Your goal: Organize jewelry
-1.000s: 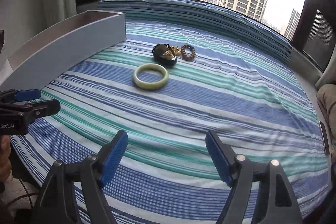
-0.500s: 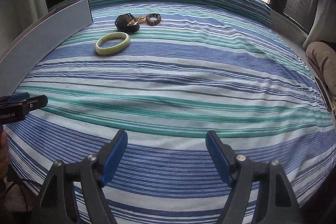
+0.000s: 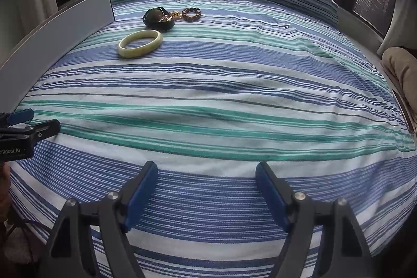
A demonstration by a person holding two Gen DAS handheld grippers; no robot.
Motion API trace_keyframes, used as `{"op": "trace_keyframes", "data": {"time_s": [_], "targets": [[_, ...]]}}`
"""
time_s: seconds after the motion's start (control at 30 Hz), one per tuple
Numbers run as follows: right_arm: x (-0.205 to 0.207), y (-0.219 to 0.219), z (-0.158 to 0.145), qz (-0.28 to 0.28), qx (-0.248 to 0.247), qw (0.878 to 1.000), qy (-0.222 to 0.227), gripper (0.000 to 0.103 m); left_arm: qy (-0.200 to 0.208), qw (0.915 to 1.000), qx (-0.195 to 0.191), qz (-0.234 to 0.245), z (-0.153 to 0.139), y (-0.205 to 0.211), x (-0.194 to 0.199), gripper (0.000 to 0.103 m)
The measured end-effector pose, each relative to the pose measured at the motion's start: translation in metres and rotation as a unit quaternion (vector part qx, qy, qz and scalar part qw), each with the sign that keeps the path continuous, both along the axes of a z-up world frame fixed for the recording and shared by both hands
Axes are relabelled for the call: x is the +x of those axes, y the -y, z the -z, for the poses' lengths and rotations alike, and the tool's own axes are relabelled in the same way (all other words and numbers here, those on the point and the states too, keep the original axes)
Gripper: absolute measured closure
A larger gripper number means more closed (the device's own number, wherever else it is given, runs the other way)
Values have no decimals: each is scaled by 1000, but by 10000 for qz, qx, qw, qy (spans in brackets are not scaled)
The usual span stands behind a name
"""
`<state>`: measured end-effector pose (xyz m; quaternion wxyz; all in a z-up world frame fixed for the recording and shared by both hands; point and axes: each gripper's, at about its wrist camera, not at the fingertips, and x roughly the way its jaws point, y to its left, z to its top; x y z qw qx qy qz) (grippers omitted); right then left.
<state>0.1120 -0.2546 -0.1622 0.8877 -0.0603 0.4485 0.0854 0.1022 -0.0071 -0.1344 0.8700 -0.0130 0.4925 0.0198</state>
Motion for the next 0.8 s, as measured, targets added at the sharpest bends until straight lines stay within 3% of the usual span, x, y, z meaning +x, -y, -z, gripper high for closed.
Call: {"op": "trace_keyframes", "data": {"time_s": [0.5,0.67,0.73,0.8], "targets": [[4,4,3,46,126,9998,-132,15,47,10000,46,-61,-1,1,-1,0],[4,4,3,43,128,9998,-127,15,-182,9998,31,28,-2,1,6,1],[4,4,3,43,128,9998,-134,15,-341,9994,-20,44,-6,1,12,1],[4,3,2,31,130,9998,-139,14,-192,9994,-231,141,-20,1,16,1]]}}
